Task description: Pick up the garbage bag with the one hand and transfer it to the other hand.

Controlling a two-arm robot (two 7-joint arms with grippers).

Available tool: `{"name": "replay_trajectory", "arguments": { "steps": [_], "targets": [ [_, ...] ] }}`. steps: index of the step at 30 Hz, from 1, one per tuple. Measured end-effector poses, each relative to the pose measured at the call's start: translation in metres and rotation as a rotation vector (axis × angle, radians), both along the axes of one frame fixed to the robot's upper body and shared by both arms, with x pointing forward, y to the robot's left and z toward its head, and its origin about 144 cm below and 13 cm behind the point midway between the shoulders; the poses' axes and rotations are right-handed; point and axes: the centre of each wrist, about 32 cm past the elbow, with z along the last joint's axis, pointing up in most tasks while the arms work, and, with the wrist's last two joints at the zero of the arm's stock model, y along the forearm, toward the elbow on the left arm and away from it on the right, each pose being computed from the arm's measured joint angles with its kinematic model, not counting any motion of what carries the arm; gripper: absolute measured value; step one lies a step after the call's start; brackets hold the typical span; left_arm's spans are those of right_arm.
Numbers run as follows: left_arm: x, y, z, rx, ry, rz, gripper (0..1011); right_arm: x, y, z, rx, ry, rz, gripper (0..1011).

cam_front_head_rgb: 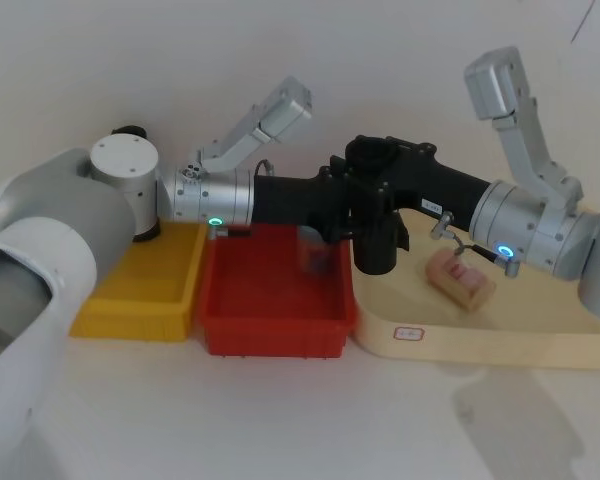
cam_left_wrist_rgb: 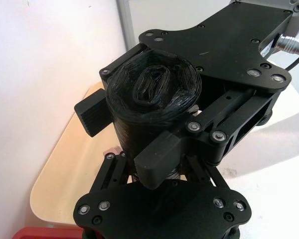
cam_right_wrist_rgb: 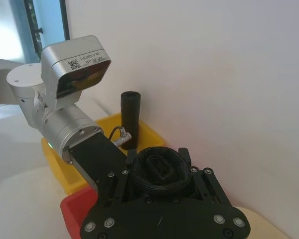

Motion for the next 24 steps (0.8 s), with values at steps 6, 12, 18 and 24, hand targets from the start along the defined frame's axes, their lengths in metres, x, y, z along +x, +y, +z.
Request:
{"name": "replay_trajectory", "arguments": {
  "steps": [6, 12, 18, 24],
  "targets": [
    [0.0000, 0.0000, -0.0001, 0.000, 0.000, 0.000, 410, 0.0000, 0.0001, 0.0000, 0.000, 0.000, 0.000, 478],
    [0.0000, 0.0000, 0.0000, 0.000, 0.000, 0.000, 410, 0.0000, 0.0001, -0.0001, 0.000, 0.000, 0.000, 478],
    [0.0000, 0.0000, 0.0000, 0.000, 0.000, 0.001, 410, 0.0000, 0.0001, -0.0001, 0.000, 0.000, 0.001, 478],
    [0.0000, 0.0000, 0.0000, 0.000, 0.000, 0.000, 410, 0.0000, 0.0001, 0.0000, 0.000, 0.000, 0.001, 478]
  ]
}}
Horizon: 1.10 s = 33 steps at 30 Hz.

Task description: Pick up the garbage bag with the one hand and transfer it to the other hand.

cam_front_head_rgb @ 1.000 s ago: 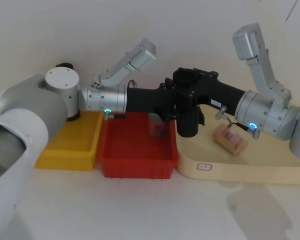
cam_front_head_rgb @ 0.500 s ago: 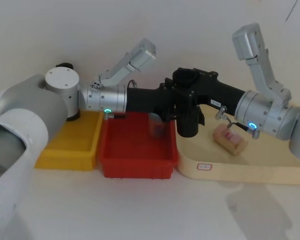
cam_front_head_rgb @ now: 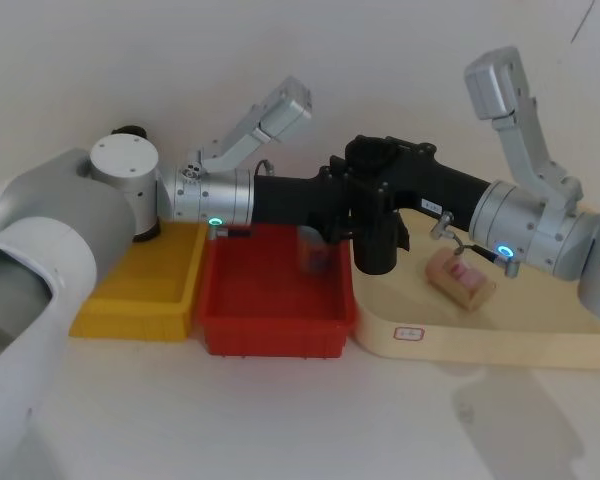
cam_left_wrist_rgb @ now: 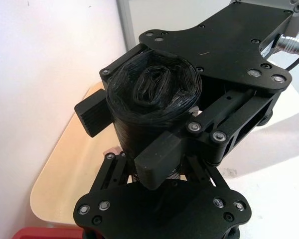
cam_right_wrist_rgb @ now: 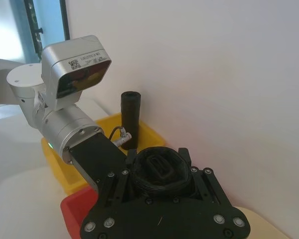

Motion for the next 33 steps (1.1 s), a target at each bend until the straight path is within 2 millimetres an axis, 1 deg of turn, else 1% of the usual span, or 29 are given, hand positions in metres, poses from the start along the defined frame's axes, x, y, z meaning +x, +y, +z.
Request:
{"name": "replay_trajectory", "arguments": {
  "steps": [6, 8, 9, 10, 11, 12, 13, 15, 17, 18, 20, 21, 24, 26, 27, 33],
  "targets": [
    [0.0000, 0.0000, 0.0000, 0.000, 0.000, 0.000, 423, 0.0000, 0.0000, 0.0000, 0.000, 0.000, 0.000, 478],
    [0.0000, 0.0000, 0.0000, 0.000, 0.000, 0.000, 487, 0.0000, 0.0000, 0.0000, 0.000, 0.000, 0.000, 478],
    [0.0000, 0.0000, 0.0000, 0.000, 0.000, 0.000, 499, 0.0000, 0.0000, 0.0000, 0.000, 0.000, 0.000, 478],
    [0.0000, 0.0000, 0.0000, 0.000, 0.000, 0.000, 542, 0.0000, 0.0000, 0.0000, 0.000, 0.000, 0.000, 478],
    [0.0000, 0.0000, 0.0000, 0.000, 0.000, 0.000, 553, 0.0000, 0.0000, 0.0000, 0.000, 0.000, 0.000, 478],
    [0.0000, 0.0000, 0.0000, 0.000, 0.000, 0.000, 599, 0.0000, 0.0000, 0.0000, 0.000, 0.000, 0.000, 478],
    [0.0000, 0.0000, 0.0000, 0.000, 0.000, 0.000, 617, 0.0000, 0.0000, 0.0000, 0.000, 0.000, 0.000, 477],
    [0.0000, 0.0000, 0.0000, 0.000, 0.000, 0.000, 688, 0.0000, 0.0000, 0.0000, 0.000, 0.000, 0.000, 477],
    [0.0000, 0.0000, 0.0000, 0.000, 0.000, 0.000, 732, 0.0000, 0.0000, 0.0000, 0.000, 0.000, 0.000, 477],
    [0.0000, 0.0000, 0.0000, 0.000, 0.000, 0.000, 788, 0.0000, 0.0000, 0.0000, 0.000, 0.000, 0.000, 477],
    [0.0000, 0.0000, 0.0000, 0.000, 0.000, 0.000, 823, 0.0000, 0.0000, 0.0000, 0.000, 0.000, 0.000, 477],
    [0.0000, 0.0000, 0.0000, 0.000, 0.000, 0.000, 874, 0.0000, 0.0000, 0.0000, 0.000, 0.000, 0.000, 477],
    [0.0000, 0.0000, 0.0000, 0.000, 0.000, 0.000, 922, 0.0000, 0.0000, 0.0000, 0.000, 0.000, 0.000, 477],
    [0.0000, 0.0000, 0.0000, 0.000, 0.000, 0.000, 988, 0.0000, 0.0000, 0.0000, 0.000, 0.000, 0.000, 477],
    [0.0000, 0.0000, 0.0000, 0.000, 0.000, 0.000, 1001, 0.0000, 0.0000, 0.0000, 0.000, 0.000, 0.000, 477],
    [0.0000, 0.0000, 0.0000, 0.000, 0.000, 0.000, 1001, 0.0000, 0.0000, 0.0000, 0.000, 0.000, 0.000, 477]
  ]
}}
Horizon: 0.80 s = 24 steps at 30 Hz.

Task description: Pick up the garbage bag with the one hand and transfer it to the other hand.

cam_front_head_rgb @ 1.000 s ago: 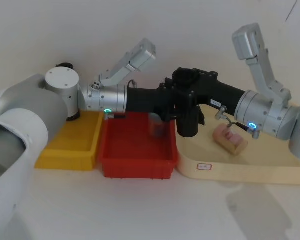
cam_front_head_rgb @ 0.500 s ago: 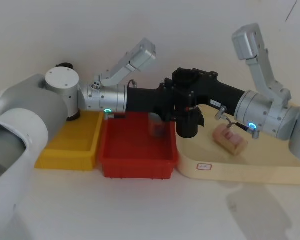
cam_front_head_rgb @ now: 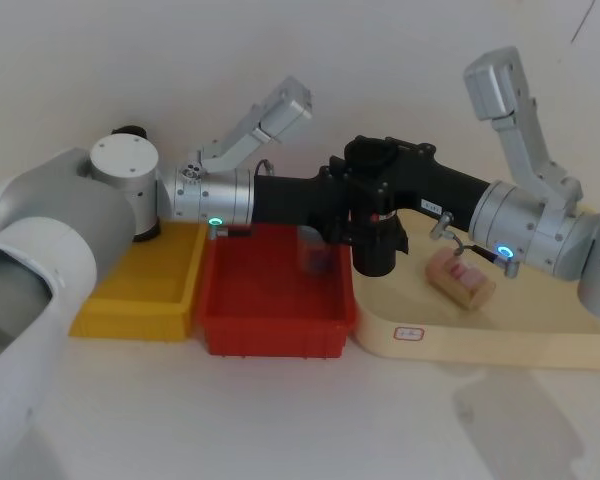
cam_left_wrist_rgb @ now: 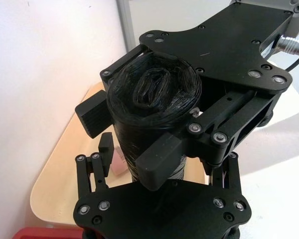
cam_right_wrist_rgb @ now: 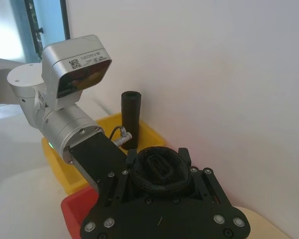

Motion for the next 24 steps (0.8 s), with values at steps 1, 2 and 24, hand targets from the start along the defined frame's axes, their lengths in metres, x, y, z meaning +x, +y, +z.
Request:
{"name": "replay_trajectory", "arguments": {
  "steps": [1, 2, 24],
  "targets": [
    [0.000, 0.000, 0.000, 0.000, 0.000, 0.000, 1001, 0.000, 0.000, 0.000, 0.000, 0.000, 0.000, 477],
    [0.000, 0.000, 0.000, 0.000, 0.000, 0.000, 1001, 0.000, 0.000, 0.000, 0.000, 0.000, 0.000, 478],
    [0.000, 0.000, 0.000, 0.000, 0.000, 0.000, 1001, -0.014, -0.026, 0.022, -0.104, 0.006, -0.135, 478]
  ]
}}
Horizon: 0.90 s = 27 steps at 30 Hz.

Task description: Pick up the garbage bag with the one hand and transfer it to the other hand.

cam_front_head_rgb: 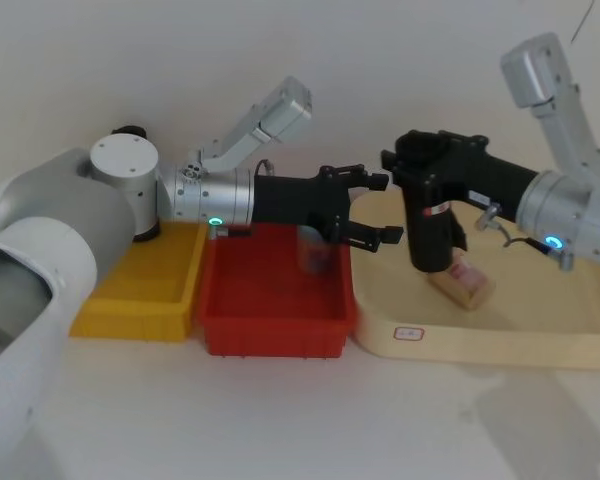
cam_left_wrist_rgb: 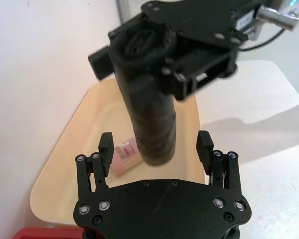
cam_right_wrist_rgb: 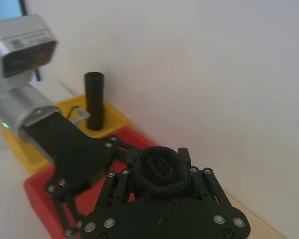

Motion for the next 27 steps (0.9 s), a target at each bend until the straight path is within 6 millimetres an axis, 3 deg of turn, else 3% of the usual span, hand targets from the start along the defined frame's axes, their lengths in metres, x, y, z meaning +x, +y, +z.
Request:
{"name": "replay_trajectory", "arguments": {
  "steps": [8, 22, 27],
  "targets": [
    [0.000, 0.000, 0.000, 0.000, 0.000, 0.000, 1001, 0.005, -0.017, 0.002, -0.003, -0.001, -0.047, 477],
    [0.000, 0.000, 0.000, 0.000, 0.000, 0.000, 1001, 0.038, -0.039, -0.005, 0.042, -0.016, -0.065, 477],
    [0.000, 0.000, 0.000, 0.000, 0.000, 0.000, 1001, 0.044, -0.042, -0.007, 0.049, -0.020, -0.065, 594]
  ]
}}
